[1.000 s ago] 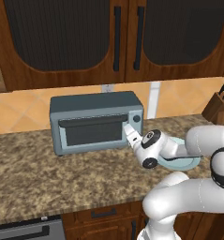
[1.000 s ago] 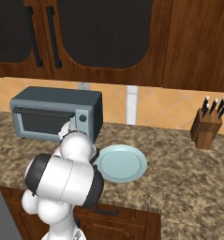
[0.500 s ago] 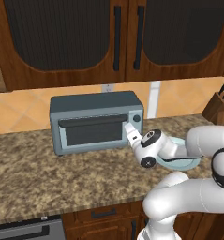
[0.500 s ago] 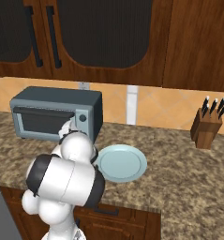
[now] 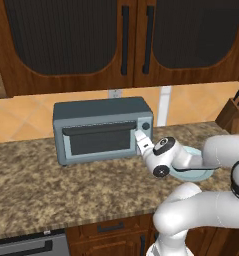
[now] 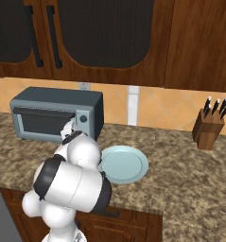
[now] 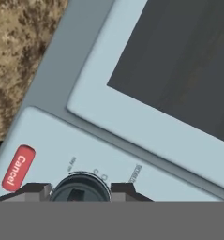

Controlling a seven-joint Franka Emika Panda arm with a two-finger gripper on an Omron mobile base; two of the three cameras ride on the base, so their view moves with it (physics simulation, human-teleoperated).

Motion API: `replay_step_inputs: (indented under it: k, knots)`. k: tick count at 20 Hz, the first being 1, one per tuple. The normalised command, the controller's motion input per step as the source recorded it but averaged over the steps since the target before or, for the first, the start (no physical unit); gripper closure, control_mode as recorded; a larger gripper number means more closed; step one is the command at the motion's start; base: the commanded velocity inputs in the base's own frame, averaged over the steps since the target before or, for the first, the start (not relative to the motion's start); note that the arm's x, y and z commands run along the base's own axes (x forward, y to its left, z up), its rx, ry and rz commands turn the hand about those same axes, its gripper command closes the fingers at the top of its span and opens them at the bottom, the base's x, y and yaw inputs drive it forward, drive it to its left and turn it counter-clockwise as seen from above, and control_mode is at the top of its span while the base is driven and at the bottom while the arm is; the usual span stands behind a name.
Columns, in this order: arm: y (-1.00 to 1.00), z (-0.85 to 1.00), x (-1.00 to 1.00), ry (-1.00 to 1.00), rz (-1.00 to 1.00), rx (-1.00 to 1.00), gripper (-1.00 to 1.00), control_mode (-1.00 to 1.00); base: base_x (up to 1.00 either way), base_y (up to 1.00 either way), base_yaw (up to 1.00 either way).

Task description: Pick up the kebab skewer and baguette bread, and place them inside the toaster oven. Close the toaster oven door and start by setting the timer.

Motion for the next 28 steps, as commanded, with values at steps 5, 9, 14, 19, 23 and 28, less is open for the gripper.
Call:
replay_step_inputs:
  k: [5, 9, 14, 19, 23, 28]
  knots:
    - [0.00, -0.10, -0.11, -0.19, -0.22, 0.73, 1.00, -1.00, 0.00, 0.00, 0.00]
    - [0.00, -0.19, -0.12, -0.22, -0.23, 0.73, 1.00, -1.00, 0.00, 0.00, 0.00]
    - [0.00, -0.12, -0.16, -0.22, -0.28, 0.72, 1.00, -1.00, 0.00, 0.00, 0.00]
    - [0.00, -0.09, -0.11, -0.22, -0.34, 0.72, 1.00, -1.00, 0.00, 0.00, 0.00]
    - [-0.01, -0.06, 0.00, -0.24, -0.34, 0.72, 1.00, -1.00, 0.00, 0.00, 0.00]
    - [0.00, 0.00, 0.00, -0.23, -0.33, 0.75, 1.00, -1.00, 0.00, 0.00, 0.00]
